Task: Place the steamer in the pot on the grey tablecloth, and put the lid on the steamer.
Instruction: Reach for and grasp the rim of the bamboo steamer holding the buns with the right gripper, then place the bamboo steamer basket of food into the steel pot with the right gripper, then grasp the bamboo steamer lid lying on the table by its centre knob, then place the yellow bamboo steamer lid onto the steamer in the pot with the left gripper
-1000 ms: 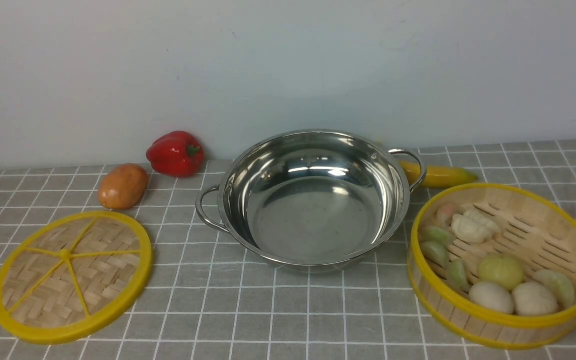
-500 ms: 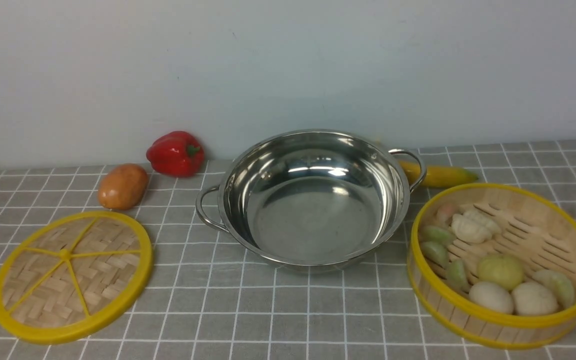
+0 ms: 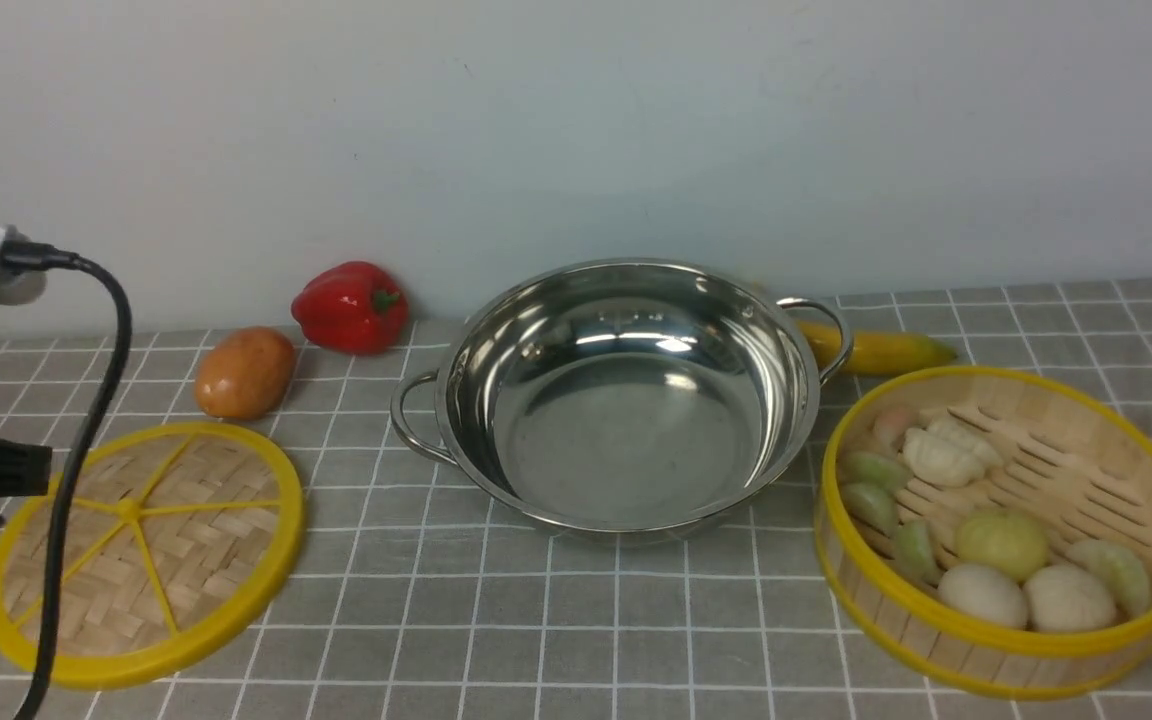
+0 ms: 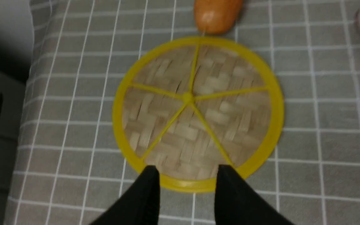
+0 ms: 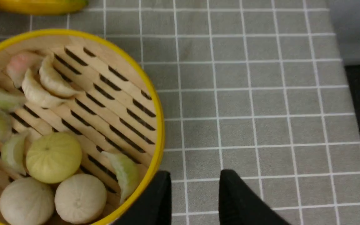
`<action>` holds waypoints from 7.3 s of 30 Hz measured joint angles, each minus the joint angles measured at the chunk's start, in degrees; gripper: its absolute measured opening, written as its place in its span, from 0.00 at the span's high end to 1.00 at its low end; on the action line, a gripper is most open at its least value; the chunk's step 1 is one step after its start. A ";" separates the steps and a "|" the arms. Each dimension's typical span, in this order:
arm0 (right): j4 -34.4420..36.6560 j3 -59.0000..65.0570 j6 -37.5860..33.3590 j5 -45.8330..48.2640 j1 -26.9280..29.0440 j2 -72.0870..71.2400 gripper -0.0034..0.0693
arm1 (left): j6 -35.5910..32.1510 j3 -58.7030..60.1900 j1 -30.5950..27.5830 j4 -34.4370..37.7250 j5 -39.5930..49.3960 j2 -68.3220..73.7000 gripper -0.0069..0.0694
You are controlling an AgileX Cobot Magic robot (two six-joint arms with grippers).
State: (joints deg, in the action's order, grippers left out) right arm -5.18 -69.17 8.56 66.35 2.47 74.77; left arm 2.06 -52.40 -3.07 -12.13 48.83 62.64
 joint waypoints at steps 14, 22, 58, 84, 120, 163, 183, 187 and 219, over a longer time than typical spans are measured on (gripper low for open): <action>7.35 -0.12 -4.23 -3.99 6.30 9.47 0.62 | -11.47 -1.82 -25.91 22.30 -1.99 7.80 0.59; 13.00 -0.12 -8.02 -6.35 6.94 14.33 0.62 | -27.63 -2.03 -23.08 37.05 -2.61 13.52 0.59; 21.25 -0.14 -14.39 -9.12 6.94 28.45 0.62 | -32.25 -2.07 2.47 30.77 2.89 18.85 0.59; 17.93 -0.25 -11.54 -12.85 6.94 34.90 0.75 | -6.67 -2.07 2.47 7.56 2.03 17.55 0.59; 10.94 -60.35 -0.16 4.66 -21.23 56.46 0.87 | -6.73 -2.07 2.47 5.97 1.79 17.55 0.59; 13.70 -62.78 1.47 4.38 -23.01 65.46 0.42 | -6.01 -2.07 2.24 5.90 -8.97 17.55 0.59; 12.00 -62.72 -5.49 4.07 -23.01 27.06 0.28 | -11.51 -5.75 -11.12 18.67 -14.55 31.47 0.59; 9.12 -62.78 -6.42 4.00 -23.01 18.39 0.28 | -13.40 -8.49 -10.69 19.30 -14.69 34.57 0.59; -1.04 -62.58 -6.02 4.19 -23.01 5.21 0.28 | -12.15 -33.51 -9.41 13.70 8.04 39.04 0.76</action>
State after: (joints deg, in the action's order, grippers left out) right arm -6.22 -131.75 2.53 70.54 -20.54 79.98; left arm -10.09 -85.91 -12.48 1.57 56.86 101.68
